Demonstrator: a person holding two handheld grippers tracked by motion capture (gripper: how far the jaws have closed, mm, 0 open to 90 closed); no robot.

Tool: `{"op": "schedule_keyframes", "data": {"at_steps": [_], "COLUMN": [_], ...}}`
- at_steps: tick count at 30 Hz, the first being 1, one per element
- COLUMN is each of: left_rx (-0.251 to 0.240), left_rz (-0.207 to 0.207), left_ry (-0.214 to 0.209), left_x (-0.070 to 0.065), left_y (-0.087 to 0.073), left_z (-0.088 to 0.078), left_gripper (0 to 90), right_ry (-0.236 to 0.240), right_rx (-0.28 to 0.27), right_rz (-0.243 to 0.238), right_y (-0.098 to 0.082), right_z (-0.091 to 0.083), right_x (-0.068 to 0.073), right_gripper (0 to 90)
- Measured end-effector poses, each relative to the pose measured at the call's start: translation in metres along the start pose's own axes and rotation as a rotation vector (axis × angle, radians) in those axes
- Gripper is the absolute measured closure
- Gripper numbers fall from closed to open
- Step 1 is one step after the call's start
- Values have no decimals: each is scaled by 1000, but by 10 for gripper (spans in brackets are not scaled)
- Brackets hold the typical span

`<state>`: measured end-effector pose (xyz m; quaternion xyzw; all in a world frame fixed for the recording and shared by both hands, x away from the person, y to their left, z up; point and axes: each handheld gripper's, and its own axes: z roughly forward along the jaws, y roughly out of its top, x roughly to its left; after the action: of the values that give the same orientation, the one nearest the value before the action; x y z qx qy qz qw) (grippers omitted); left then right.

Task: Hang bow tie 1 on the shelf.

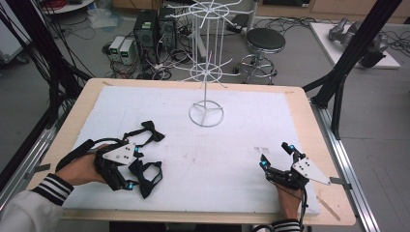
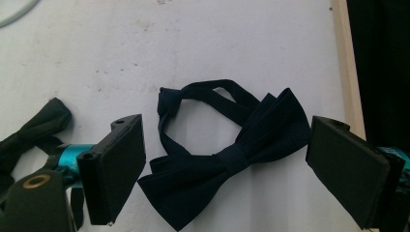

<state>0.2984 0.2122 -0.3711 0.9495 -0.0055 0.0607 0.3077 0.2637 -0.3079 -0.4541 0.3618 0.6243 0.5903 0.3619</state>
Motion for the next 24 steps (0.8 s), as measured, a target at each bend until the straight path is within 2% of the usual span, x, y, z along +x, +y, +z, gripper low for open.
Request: {"op": "schedule_keyframes", "data": {"at_steps": [1, 3, 7, 12, 19, 24], "left_rx": [18, 21, 7, 43, 80, 106], "left_rz": [12, 15, 26, 54, 53, 48], "left_ry": [-12, -23, -48, -74, -116, -122], "left_x": [1, 2, 1, 2, 5, 6], "left_y": [1, 2, 4, 5, 1, -3], "left_z": [2, 5, 8, 13, 21, 28], "left_gripper": [154, 157, 159, 178, 194, 193], "right_ry": [0, -1, -2, -2, -3, -5], "right_rx": [0, -1, -1, -1, -2, -7], "right_rz": [0, 1, 0, -2, 3, -5], "right_y": [0, 0, 0, 0, 0, 0], "right_z": [0, 0, 0, 0, 0, 0], "right_x": [0, 0, 0, 0, 0, -1], "right_gripper": [110, 111, 111, 110, 110, 110]}}
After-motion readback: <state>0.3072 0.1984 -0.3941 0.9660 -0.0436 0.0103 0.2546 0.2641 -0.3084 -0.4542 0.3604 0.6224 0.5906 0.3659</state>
